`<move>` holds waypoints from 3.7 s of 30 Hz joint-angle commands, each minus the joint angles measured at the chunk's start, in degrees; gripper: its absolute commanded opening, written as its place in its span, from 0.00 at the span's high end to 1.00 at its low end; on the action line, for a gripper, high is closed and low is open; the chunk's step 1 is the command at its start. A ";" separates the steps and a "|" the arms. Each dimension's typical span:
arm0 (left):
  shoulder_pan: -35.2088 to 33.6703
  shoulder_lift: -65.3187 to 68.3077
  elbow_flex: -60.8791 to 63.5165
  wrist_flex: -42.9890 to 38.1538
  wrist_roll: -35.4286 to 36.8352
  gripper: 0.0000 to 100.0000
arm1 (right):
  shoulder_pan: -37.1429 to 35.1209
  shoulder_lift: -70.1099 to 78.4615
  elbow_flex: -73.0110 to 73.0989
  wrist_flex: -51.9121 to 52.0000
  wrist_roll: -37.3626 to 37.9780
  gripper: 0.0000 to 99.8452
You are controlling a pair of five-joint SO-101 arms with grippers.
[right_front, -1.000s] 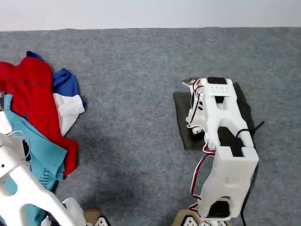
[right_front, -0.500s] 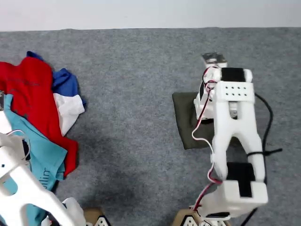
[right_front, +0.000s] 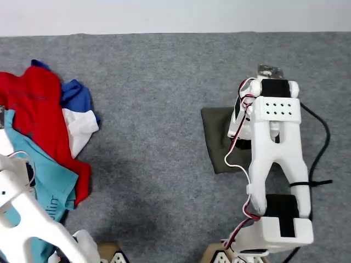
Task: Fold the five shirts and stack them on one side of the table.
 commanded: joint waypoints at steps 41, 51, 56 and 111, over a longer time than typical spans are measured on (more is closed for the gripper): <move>9.05 -1.05 -0.31 -0.88 -1.67 1.00 | 0.04 10.59 13.80 -32.04 -40.62 0.46; 8.97 -1.05 -0.31 -0.62 -1.76 1.00 | 0.13 18.24 13.71 -41.01 -40.62 0.46; 8.88 -1.05 -0.31 -0.62 -1.85 1.00 | 4.26 21.67 12.13 -40.57 -40.35 0.60; 8.88 -1.49 -0.31 3.08 -1.67 1.00 | 49.10 15.60 -1.93 -44.18 16.18 0.99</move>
